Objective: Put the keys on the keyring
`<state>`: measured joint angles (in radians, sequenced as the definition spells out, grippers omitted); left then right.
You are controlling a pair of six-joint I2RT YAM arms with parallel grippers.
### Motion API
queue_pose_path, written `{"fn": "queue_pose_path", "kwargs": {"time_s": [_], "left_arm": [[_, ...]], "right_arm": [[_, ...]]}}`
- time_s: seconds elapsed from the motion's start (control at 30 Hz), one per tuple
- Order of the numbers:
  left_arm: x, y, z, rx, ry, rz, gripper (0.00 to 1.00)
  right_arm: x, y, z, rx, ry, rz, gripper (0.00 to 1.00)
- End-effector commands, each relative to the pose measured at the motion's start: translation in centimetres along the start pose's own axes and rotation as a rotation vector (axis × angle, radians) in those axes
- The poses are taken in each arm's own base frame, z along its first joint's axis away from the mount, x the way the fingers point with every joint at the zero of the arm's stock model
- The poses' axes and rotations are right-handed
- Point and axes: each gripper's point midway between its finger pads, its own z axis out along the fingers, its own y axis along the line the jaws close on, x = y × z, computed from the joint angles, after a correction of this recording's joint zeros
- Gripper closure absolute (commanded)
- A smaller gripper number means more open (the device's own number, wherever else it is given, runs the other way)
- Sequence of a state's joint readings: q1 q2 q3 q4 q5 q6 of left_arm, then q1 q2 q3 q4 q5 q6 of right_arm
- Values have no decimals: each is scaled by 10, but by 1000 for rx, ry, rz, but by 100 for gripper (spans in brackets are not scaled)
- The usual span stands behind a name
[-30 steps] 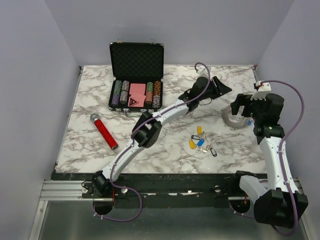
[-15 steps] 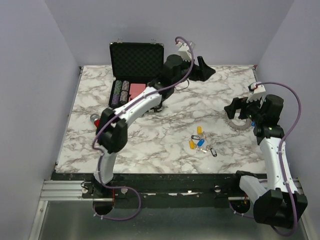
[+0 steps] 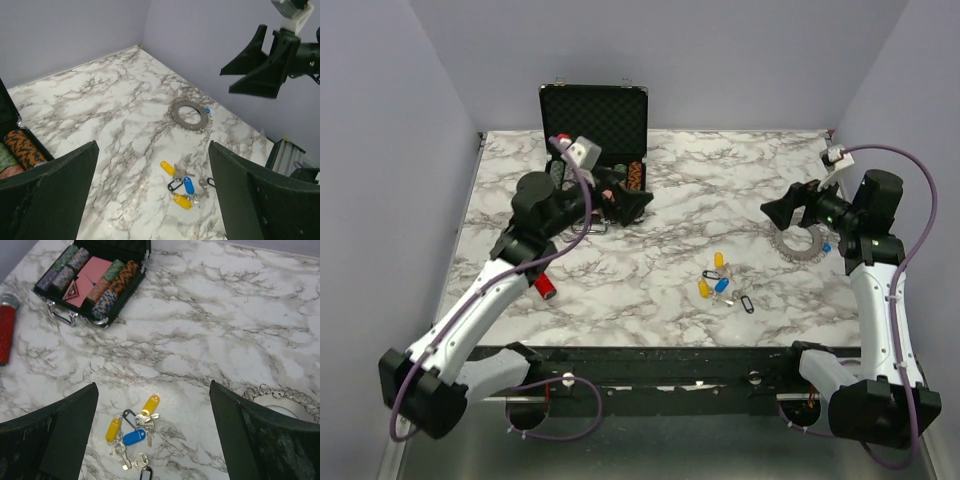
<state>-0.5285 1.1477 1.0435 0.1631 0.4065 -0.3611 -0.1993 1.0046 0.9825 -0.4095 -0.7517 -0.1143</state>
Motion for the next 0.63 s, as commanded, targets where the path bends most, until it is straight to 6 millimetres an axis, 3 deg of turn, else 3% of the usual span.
{"fn": "queue_pose_path", "kwargs": {"time_s": [0.0, 0.13, 0.27, 0.47, 0.6], "left_arm": [[9, -18, -58, 49, 20, 53, 1], [18, -27, -94, 38, 21, 128, 1], [34, -12, -116, -60, 8, 193, 1], [58, 3, -129, -126, 13, 226, 1], [66, 2, -134, -126, 32, 227, 1]], "right_arm": [[-28, -4, -11, 103, -60, 158, 0], [-36, -2, -16, 123, -93, 207, 0], [-42, -3, -19, 154, -121, 261, 0], [-45, -7, -21, 185, -140, 275, 0], [-43, -5, -22, 178, -144, 275, 0]]}}
